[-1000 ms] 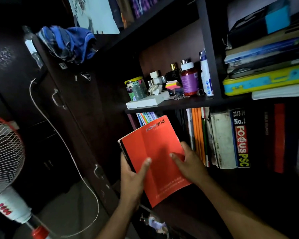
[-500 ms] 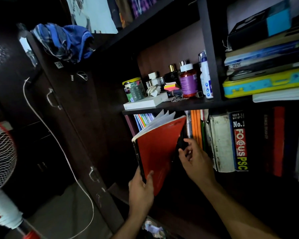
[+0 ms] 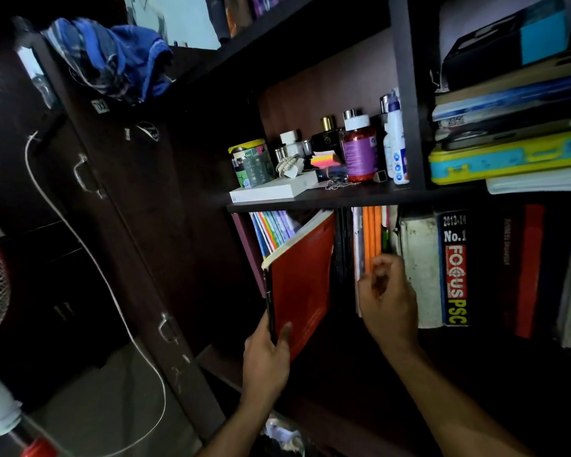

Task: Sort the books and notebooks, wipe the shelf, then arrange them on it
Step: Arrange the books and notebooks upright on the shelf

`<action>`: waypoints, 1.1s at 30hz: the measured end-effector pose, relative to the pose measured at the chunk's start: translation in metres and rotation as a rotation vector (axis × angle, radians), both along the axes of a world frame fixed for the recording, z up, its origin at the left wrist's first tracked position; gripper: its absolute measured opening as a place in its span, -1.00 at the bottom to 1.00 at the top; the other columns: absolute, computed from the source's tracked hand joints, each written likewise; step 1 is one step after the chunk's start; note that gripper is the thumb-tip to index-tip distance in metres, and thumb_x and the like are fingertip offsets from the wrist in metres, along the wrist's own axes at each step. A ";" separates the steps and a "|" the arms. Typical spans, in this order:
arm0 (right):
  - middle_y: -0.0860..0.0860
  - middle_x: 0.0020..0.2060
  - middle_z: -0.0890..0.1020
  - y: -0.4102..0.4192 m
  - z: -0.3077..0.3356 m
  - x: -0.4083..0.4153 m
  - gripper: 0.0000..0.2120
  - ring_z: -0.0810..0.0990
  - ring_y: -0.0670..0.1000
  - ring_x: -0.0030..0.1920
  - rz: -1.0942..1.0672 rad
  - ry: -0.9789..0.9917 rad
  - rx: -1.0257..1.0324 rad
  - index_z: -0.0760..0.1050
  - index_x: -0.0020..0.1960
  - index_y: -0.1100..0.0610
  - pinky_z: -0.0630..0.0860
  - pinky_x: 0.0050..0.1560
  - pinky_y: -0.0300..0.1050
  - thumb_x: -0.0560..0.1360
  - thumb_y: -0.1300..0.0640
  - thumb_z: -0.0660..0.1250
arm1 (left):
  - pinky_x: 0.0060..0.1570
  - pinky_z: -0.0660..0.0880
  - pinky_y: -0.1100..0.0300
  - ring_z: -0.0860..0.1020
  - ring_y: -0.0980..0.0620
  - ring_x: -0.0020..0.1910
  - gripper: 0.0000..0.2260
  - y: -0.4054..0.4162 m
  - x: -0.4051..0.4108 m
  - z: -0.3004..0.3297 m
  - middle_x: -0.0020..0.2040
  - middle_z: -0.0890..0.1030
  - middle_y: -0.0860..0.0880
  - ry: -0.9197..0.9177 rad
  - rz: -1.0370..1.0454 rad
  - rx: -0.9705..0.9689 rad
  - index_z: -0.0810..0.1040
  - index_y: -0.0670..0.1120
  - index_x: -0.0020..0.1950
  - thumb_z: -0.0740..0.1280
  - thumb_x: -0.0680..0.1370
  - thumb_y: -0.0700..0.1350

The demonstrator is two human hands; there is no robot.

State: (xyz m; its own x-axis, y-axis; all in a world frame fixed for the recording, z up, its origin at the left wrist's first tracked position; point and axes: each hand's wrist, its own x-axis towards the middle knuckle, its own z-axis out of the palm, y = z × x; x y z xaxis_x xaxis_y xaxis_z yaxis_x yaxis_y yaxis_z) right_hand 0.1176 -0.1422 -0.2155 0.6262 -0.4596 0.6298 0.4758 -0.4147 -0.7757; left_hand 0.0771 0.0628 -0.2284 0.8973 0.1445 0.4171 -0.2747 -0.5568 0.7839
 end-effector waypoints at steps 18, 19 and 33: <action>0.03 -0.17 0.67 0.016 -0.005 -0.005 -0.21 0.65 0.16 -0.19 -0.044 0.198 0.078 -0.07 0.61 -0.20 0.59 -0.11 0.08 0.56 0.09 0.31 | 0.35 0.49 0.05 0.57 0.20 0.28 -0.42 -0.033 0.053 -0.006 0.29 0.61 0.24 0.014 -0.159 -0.087 0.37 0.18 0.52 0.28 0.53 0.32; 0.00 -0.17 0.67 0.017 -0.006 -0.004 -0.21 0.65 0.14 -0.18 -0.039 0.205 0.093 -0.07 0.61 -0.21 0.59 -0.11 0.09 0.55 0.07 0.31 | 0.37 0.47 0.03 0.56 0.17 0.30 -0.37 -0.038 0.060 -0.004 0.33 0.59 0.20 0.019 -0.166 -0.078 0.34 0.17 0.54 0.26 0.50 0.35; -0.05 -0.26 0.71 0.024 -0.023 -0.002 -0.06 0.68 -0.06 -0.16 0.099 0.320 0.197 -0.23 0.58 -0.27 0.50 -0.20 -0.14 0.51 0.15 0.36 | 0.53 0.20 0.18 0.34 0.21 0.46 -0.48 -0.091 0.113 -0.007 0.45 0.42 0.16 0.259 -0.307 -0.437 0.41 0.01 0.53 0.10 0.67 0.26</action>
